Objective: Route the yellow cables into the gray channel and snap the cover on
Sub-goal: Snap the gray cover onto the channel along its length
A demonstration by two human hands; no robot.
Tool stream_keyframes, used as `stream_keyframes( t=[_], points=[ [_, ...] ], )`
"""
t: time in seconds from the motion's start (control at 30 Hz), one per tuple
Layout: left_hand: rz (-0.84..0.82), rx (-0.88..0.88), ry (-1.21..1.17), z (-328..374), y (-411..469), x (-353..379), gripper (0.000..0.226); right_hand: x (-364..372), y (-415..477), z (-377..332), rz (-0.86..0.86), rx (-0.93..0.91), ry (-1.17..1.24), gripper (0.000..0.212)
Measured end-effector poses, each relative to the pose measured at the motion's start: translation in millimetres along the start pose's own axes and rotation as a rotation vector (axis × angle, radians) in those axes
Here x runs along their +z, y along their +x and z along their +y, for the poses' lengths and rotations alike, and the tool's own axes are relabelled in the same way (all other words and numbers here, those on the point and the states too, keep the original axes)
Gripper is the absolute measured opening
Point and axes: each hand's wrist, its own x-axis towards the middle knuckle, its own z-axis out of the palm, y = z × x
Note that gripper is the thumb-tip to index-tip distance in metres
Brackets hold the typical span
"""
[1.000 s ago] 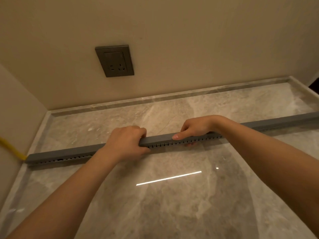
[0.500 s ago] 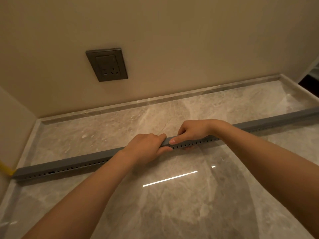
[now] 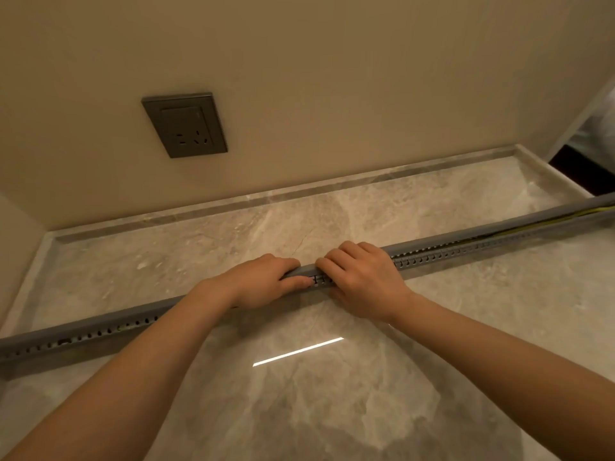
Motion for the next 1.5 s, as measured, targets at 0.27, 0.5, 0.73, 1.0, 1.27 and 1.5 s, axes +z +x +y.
stream_keyframes(
  t=[0.27,0.5,0.73,1.0,1.27,1.5],
  points=[
    [0.172,-0.016,0.177,13,-14,5,0.034,0,4,1,0.078,0.035,0.043,0.021],
    [0.506,0.028,0.333,28,-32,30,0.051,-4,12,5,0.009,0.028,0.111,0.023],
    [0.438,0.018,0.461,35,-31,29,0.041,-7,7,6,-0.037,0.017,0.149,0.021],
    [0.368,0.046,0.564,38,-31,23,0.035,-2,-7,7,0.023,0.016,0.106,0.027],
    [0.334,0.070,0.598,37,-28,21,0.033,2,-22,15,0.070,0.098,0.018,0.017],
    [0.302,0.068,0.608,38,-25,21,0.033,1,-18,16,0.088,0.097,0.012,0.015]
  ],
)
